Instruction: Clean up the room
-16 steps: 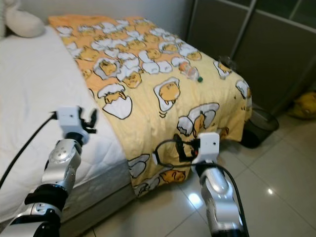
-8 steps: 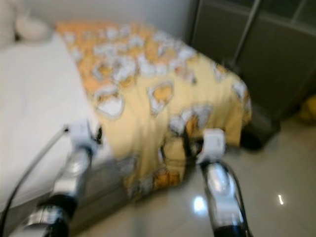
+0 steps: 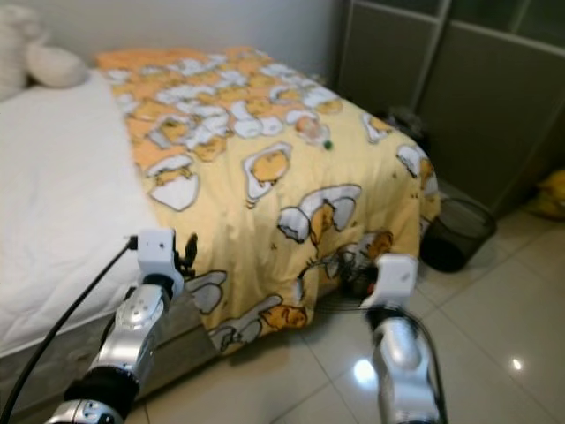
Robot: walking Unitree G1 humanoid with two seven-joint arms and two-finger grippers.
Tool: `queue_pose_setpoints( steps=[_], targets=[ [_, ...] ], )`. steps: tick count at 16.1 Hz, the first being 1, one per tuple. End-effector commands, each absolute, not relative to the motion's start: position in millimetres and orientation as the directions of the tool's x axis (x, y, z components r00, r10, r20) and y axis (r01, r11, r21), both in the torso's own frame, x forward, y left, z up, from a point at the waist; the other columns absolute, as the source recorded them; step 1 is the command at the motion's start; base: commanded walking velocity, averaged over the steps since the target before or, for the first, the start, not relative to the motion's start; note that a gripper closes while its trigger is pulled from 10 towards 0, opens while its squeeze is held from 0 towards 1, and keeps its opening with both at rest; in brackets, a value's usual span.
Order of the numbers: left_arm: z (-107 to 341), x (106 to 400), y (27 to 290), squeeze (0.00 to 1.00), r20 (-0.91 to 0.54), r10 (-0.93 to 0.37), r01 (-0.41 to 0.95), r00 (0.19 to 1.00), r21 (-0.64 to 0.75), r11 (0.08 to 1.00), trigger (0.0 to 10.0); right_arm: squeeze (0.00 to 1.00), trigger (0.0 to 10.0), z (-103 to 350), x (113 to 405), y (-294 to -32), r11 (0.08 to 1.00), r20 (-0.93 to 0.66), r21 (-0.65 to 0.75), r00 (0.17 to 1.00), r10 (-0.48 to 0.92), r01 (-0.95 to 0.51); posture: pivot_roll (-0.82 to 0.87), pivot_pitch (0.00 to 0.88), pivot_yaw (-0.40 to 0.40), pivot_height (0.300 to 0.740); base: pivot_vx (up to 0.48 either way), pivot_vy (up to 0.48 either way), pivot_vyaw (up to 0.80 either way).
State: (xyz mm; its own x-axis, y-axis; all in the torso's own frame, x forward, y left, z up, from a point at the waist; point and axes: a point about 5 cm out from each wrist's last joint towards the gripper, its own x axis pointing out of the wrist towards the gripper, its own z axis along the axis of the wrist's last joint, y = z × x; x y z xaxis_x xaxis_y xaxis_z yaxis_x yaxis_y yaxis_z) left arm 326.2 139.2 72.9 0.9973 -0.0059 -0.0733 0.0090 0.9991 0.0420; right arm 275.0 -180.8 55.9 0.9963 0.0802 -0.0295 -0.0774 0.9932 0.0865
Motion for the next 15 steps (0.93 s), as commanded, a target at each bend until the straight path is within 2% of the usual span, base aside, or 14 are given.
queue_pose_setpoints(
  steps=[1,5,9,12,15],
  targets=[
    [74.0,326.5,133.0,0.0,-0.083,0.023,-0.02,0.996,0.036,0.999,10.0,0.0,10.0,64.4,276.6,-183.3,0.994,-0.01,0.059,0.995,0.098,-0.097,0.11,0.0,-0.005,0.74,0.244,-0.409,0.0],
    [68.3,322.1,145.3,0.0,-0.092,0.059,-0.062,0.994,-0.031,0.998,10.0,0.0,10.0,73.4,285.4,-188.9,0.994,0.024,0.048,0.995,0.094,-0.095,0.11,0.0,0.001,0.74,0.249,-0.408,0.0],
    [72.3,322.9,141.8,0.0,-0.073,0.016,-0.012,0.997,0.047,0.999,10.0,0.0,10.0,71.3,289.6,-192.6,0.995,0.008,0.047,0.996,0.088,-0.088,0.13,0.0,0.009,0.74,0.063,0.0,0.0],
    [79.6,334.6,135.2,0.0,-0.088,0.042,-0.04,0.995,0.016,0.999,10.0,0.0,10.0,67.5,294.9,-189.4,0.998,-0.029,0.032,0.998,0.056,-0.055,0.13,0.0,0.013,0.74,0.0,-0.46,0.0],
    [83.9,337.2,134.3,0.0,-0.075,0.062,-0.059,0.995,0.042,0.997,10.0,0.0,10.0,68.7,292.7,-191.2,0.998,-0.01,0.042,0.999,0.045,-0.045,0.13,0.0,0.022,0.74,0.0,-0.451,0.5]
  ],
)
